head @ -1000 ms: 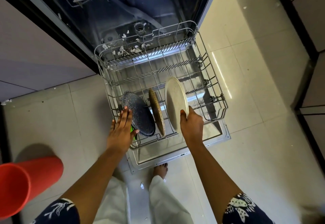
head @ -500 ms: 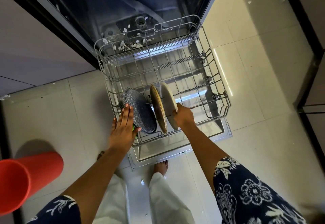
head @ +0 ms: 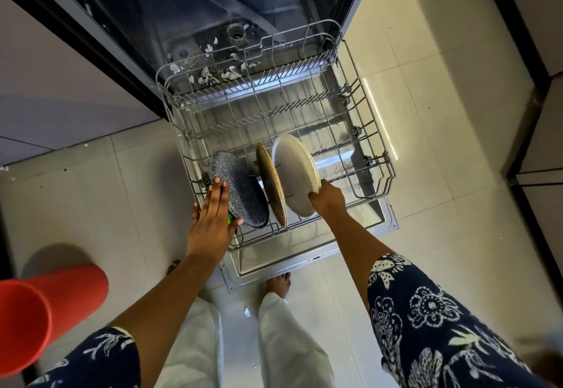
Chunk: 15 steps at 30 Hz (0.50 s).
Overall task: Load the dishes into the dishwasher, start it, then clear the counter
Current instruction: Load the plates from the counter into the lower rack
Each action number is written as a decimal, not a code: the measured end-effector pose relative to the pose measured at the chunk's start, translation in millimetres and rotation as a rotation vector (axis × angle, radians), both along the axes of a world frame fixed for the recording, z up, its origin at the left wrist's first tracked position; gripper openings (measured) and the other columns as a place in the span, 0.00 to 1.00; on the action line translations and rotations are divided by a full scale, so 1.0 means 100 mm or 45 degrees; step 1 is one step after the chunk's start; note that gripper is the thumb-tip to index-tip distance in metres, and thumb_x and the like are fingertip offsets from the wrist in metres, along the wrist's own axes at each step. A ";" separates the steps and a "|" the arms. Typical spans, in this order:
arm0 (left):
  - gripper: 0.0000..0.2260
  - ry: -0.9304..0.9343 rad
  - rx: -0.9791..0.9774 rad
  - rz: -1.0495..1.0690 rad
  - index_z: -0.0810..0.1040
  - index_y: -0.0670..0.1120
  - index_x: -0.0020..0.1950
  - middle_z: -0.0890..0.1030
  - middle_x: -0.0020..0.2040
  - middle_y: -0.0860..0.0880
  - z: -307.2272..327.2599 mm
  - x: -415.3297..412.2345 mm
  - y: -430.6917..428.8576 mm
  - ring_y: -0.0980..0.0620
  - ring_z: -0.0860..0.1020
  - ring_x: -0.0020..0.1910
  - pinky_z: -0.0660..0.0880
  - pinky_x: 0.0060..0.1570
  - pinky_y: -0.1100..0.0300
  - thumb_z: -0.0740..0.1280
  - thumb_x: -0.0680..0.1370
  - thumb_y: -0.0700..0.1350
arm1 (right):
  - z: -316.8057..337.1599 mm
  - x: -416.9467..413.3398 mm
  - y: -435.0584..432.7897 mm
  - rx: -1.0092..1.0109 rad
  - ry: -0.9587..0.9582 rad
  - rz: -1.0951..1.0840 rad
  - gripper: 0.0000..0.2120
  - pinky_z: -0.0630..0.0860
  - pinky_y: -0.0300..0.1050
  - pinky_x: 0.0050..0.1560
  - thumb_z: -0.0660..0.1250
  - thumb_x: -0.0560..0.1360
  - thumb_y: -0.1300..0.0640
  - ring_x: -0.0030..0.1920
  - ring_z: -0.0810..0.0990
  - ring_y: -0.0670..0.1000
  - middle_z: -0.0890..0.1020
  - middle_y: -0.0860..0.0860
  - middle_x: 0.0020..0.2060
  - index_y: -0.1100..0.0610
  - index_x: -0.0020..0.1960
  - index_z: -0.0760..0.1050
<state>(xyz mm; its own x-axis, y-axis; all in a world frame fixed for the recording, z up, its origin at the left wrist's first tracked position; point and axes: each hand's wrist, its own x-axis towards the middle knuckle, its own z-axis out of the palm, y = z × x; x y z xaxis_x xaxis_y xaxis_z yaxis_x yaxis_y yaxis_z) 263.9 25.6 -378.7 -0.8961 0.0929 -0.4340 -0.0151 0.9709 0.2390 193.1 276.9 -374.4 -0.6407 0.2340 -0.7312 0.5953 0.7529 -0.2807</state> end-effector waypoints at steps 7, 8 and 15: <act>0.37 0.003 -0.006 -0.023 0.38 0.46 0.77 0.35 0.76 0.49 -0.01 -0.03 0.00 0.51 0.40 0.74 0.47 0.72 0.46 0.55 0.78 0.60 | 0.03 0.10 -0.18 -0.017 0.271 -0.353 0.25 0.77 0.58 0.56 0.64 0.76 0.48 0.57 0.78 0.63 0.78 0.61 0.58 0.57 0.68 0.62; 0.37 0.012 -0.001 -0.025 0.39 0.46 0.77 0.36 0.76 0.49 -0.01 -0.03 -0.01 0.51 0.41 0.74 0.47 0.72 0.45 0.55 0.78 0.60 | 0.02 0.13 -0.19 -0.017 0.251 -0.354 0.24 0.76 0.59 0.56 0.63 0.77 0.50 0.58 0.77 0.63 0.77 0.61 0.59 0.57 0.68 0.61; 0.37 0.022 0.019 -0.019 0.38 0.47 0.77 0.35 0.76 0.51 -0.04 -0.02 -0.01 0.51 0.40 0.74 0.45 0.72 0.46 0.56 0.79 0.60 | 0.01 0.10 -0.10 0.098 -0.007 -0.178 0.18 0.74 0.54 0.58 0.60 0.78 0.58 0.60 0.75 0.62 0.76 0.62 0.59 0.62 0.66 0.62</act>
<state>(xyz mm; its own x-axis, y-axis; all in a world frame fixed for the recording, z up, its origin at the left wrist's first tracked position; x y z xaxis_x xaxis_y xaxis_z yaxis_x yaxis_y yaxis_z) 262.3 24.5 -383.0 -0.9020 0.1127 -0.4167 0.0036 0.9673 0.2538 203.0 266.6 -373.5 -0.5939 0.3763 -0.7111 0.6974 0.6815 -0.2219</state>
